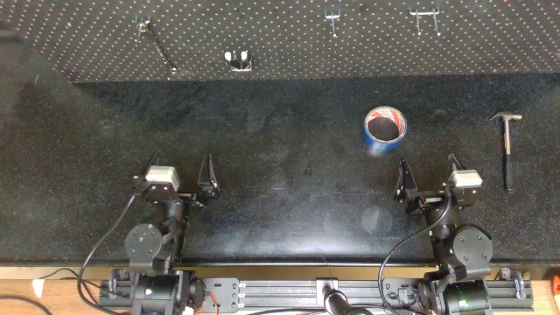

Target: Place Tools Onto Pegboard

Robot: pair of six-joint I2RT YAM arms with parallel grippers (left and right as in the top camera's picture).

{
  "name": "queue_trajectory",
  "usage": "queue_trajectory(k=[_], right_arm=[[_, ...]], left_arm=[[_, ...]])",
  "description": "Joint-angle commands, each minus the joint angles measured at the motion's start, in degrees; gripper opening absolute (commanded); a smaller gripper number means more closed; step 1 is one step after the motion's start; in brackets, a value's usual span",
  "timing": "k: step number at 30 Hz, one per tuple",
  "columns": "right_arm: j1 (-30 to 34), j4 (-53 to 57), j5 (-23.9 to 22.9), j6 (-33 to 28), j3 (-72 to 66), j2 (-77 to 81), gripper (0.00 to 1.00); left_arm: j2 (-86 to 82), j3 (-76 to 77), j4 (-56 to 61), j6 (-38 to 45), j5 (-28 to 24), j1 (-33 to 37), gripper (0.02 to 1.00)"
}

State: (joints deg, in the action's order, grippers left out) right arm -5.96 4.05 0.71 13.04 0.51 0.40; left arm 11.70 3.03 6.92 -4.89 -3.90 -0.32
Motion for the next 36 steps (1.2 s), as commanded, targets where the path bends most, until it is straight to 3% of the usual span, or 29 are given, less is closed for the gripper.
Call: queue_trajectory(k=[1,3,7,19,27,30,36], right_arm=[[-0.24,0.15,-0.28,0.66,-0.28,-0.35,0.976],[-0.24,0.15,-0.28,0.66,-0.28,-0.33,0.976],[-0.24,0.15,-0.28,0.66,-0.28,-0.35,0.976],[-0.24,0.15,-0.28,0.66,-0.28,-0.35,0.976],[-0.61,-0.39,-0.5,-7.91,1.36,0.48,0.976],[-0.55,0.7,-0.48,-10.58,8.15,13.03,0.976],[-1.42,16.02,-0.09,-14.27,45.29,68.22,0.976]], left_arm=[[-6.45,-2.1,-6.58,3.32,1.05,-1.27,0.996],[-10.97,-2.71,-11.45,3.5,1.07,-1.4,0.993],[-11.54,-2.71,-11.65,6.71,3.45,-4.28,0.996],[-11.52,-2.71,-11.63,6.71,3.41,-4.22,0.996],[-11.52,-2.71,-11.63,6.71,3.41,-4.22,0.996],[-11.52,-2.71,-11.63,6.71,3.41,-4.22,0.996],[-11.52,-2.71,-11.63,6.71,3.41,-4.22,0.996]])
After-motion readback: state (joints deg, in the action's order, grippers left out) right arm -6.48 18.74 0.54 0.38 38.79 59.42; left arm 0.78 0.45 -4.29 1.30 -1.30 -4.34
